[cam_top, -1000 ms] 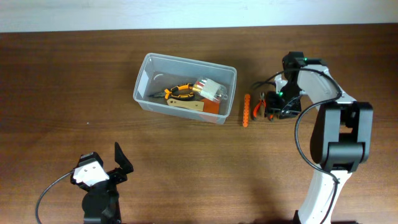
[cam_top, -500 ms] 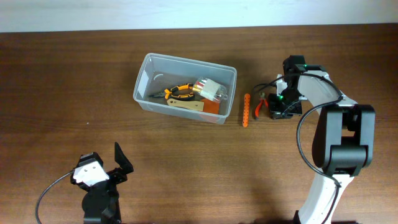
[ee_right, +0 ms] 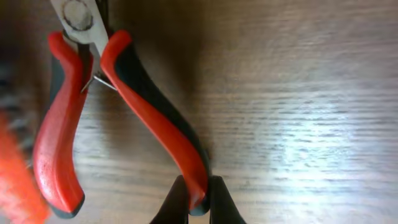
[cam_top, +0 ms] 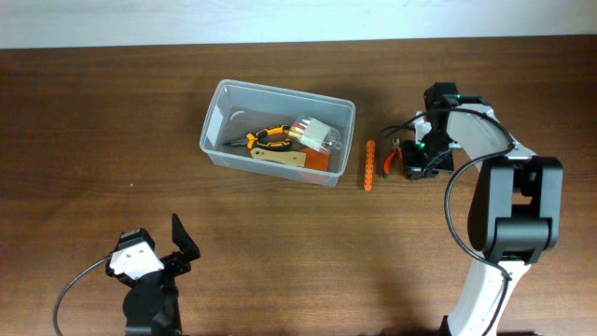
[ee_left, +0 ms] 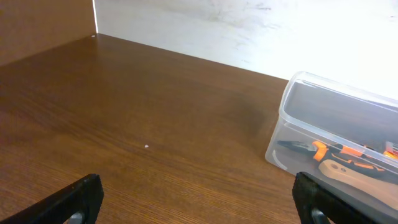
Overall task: Pack container
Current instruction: 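Grasp the red-handled pliers with the right gripper, then lower the red-handled pliers into the container and release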
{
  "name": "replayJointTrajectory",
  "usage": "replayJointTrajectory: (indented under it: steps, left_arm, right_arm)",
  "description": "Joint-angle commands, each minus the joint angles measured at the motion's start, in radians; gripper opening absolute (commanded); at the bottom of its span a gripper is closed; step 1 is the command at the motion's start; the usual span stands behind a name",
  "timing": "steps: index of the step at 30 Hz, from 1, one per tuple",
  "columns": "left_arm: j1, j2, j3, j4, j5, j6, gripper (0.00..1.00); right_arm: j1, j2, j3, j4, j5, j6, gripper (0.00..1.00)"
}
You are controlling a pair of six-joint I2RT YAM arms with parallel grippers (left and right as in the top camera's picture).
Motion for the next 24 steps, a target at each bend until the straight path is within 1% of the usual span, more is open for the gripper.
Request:
replayJointTrajectory:
  steps: [1, 6, 10, 11, 16, 19, 22, 24]
  left_arm:
    - [-0.004, -0.005, -0.004, -0.001, -0.004, 0.009, 0.99]
    - [-0.004, -0.005, -0.004, -0.001, -0.003, 0.009, 0.99]
    - [-0.004, -0.005, -0.004, -0.001, -0.004, 0.009, 0.99]
    - [-0.004, -0.005, -0.004, -0.001, -0.004, 0.009, 0.99]
    - [-0.004, -0.005, -0.004, -0.001, -0.004, 0.009, 0.99]
    - [-0.004, -0.005, -0.004, -0.001, -0.004, 0.009, 0.99]
    - [-0.004, -0.005, -0.004, -0.001, -0.004, 0.009, 0.99]
    - [-0.004, -0.005, -0.004, -0.001, -0.004, 0.009, 0.99]
  right_arm:
    - [0.008, -0.135, 0.165, -0.034, 0.005, -0.002, 0.04]
    - [0.080, -0.254, 0.357, -0.098, 0.000, -0.002, 0.04]
    - [0.202, -0.314, 0.414, -0.072, 0.001, -0.024, 0.04]
    - [0.239, -0.320, 0.414, -0.054, 0.001, -0.064, 0.04]
    - [0.426, -0.278, 0.401, 0.024, 0.010, -0.381, 0.04]
    - [0.491, -0.215, 0.395, 0.051, 0.009, -0.511, 0.04]
    - [0.526, -0.134, 0.394, 0.093, 0.008, -0.584, 0.04]
    - [0.544, -0.063, 0.394, 0.130, 0.005, -0.681, 0.04]
